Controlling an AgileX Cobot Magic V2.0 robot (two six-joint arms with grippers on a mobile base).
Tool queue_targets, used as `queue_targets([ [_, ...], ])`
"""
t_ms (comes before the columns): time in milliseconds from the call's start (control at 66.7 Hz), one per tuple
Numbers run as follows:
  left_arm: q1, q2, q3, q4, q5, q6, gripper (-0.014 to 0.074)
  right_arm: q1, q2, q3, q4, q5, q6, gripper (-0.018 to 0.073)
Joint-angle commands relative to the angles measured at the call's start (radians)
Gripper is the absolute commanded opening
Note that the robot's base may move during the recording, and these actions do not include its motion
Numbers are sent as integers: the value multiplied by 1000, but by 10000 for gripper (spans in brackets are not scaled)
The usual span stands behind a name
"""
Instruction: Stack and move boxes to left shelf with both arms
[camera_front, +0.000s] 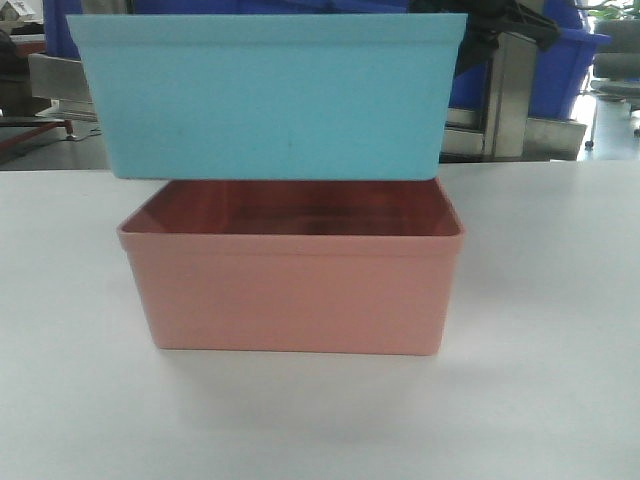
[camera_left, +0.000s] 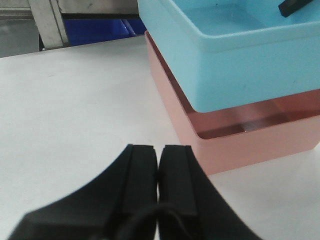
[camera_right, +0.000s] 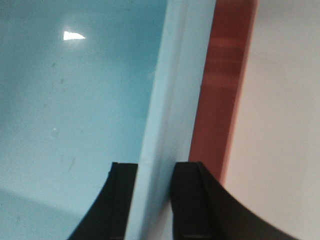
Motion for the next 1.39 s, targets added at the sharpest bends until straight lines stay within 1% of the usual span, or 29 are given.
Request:
queue_targets([
  [0,-7,1,-30,-1,-91,0,-7,-2,-56,-32,30,-97,13,56],
  [105,-7,1,-30,-1,-91,0,-7,-2,-48,-27,23,-90,13,56],
  [285,-7,1,-30,-1,-89,0,-7,-2,-44,-27,-30,-75,13,56],
  [495,-7,1,-30,-1,-89,0,-7,-2,-39,-27,-30,-75,13,56],
  [645,-7,1,-30,-1,-89,0,-7,-2,-26,-26,-30,-45,36,56],
  [915,-7,1,-30,-1,-89,0,-8,-2,0,-24,-30,-25,37,56],
  [1110,-7,1,-30,-1,-89,0,-7,-2,36,-24,-30,26,37,56],
  [1380,-7,3,-30,-1,-89,0,-7,-2,51,-24,-34,10,35,58],
])
